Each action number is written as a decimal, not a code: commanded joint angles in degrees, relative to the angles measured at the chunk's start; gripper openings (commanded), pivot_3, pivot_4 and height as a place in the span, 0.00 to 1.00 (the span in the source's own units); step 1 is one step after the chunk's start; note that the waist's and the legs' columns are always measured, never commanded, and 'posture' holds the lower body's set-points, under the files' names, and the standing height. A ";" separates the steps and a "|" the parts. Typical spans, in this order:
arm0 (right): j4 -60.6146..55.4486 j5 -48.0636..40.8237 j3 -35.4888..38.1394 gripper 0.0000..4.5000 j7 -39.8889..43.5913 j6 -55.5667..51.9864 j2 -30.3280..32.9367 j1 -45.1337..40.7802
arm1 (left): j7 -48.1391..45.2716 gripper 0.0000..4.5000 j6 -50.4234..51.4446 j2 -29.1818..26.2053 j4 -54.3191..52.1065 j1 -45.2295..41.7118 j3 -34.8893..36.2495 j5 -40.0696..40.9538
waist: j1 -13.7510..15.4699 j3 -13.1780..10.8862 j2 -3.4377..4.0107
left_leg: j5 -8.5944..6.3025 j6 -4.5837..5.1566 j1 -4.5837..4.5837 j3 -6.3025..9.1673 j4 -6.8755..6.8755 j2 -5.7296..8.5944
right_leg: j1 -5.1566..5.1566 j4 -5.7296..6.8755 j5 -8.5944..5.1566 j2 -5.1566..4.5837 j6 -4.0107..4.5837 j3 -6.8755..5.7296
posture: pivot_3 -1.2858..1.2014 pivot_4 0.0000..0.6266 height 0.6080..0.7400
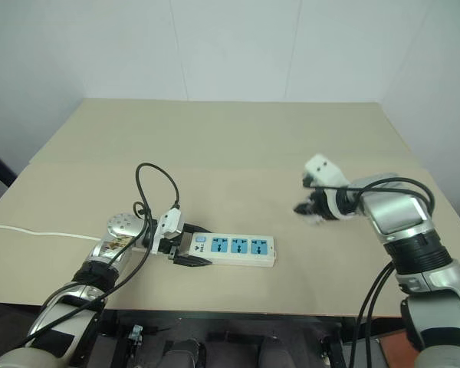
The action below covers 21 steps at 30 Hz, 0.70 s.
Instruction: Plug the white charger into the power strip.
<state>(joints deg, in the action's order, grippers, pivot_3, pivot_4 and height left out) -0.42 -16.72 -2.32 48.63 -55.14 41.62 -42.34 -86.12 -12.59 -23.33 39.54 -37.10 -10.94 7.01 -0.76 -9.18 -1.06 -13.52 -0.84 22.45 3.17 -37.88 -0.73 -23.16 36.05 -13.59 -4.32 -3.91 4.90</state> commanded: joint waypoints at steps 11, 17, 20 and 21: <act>-20.73 -12.99 10.58 0.26 -2.83 16.11 -15.56 16.87 | 0.63 0.74 -2.82 -0.39 1.66 0.75 -2.48 -2.38 | -0.18 0.00 0.00 | 0.00 0.00 -0.07 0.08 0.00 0.01 | 0.06 0.08 0.01 0.01 0.02 -0.06 | 0.52 0.24 1.00; -18.46 -12.74 4.71 0.26 1.63 23.30 -18.11 18.27 | 0.76 0.74 -3.06 -0.27 0.90 1.68 -2.71 -2.34 | -0.19 0.00 -0.01 | 0.00 0.00 -0.09 0.08 0.00 0.00 | 0.10 0.05 0.01 0.02 0.01 -0.06 | 0.52 0.24 1.00; -15.09 -10.24 1.73 0.26 1.39 28.56 -21.25 18.32 | 0.82 0.74 -2.97 -0.28 0.40 2.28 -2.81 -2.31 | -0.22 0.00 -0.01 | 0.00 0.00 -0.12 0.07 0.00 0.00 | 0.11 0.06 0.01 0.02 0.01 -0.06 | 0.52 0.24 1.00; -13.82 -9.31 1.06 0.26 1.10 30.67 -22.23 18.31 | 0.88 0.74 -2.95 -0.29 0.33 2.38 -2.84 -2.32 | -0.21 0.00 -0.01 | 0.00 0.00 -0.13 0.08 0.00 0.00 | 0.12 0.05 0.01 0.02 0.01 -0.06 | 0.52 0.24 1.00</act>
<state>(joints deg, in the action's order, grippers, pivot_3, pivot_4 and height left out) -14.81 -26.94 -0.71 49.89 -28.75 20.00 -23.71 -85.10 -15.15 -23.62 39.52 -36.50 -11.20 7.01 -0.97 -9.18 -1.07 -13.51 -0.84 22.31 3.25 -37.88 -0.73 -23.03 36.10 -13.59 -4.30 -3.90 4.83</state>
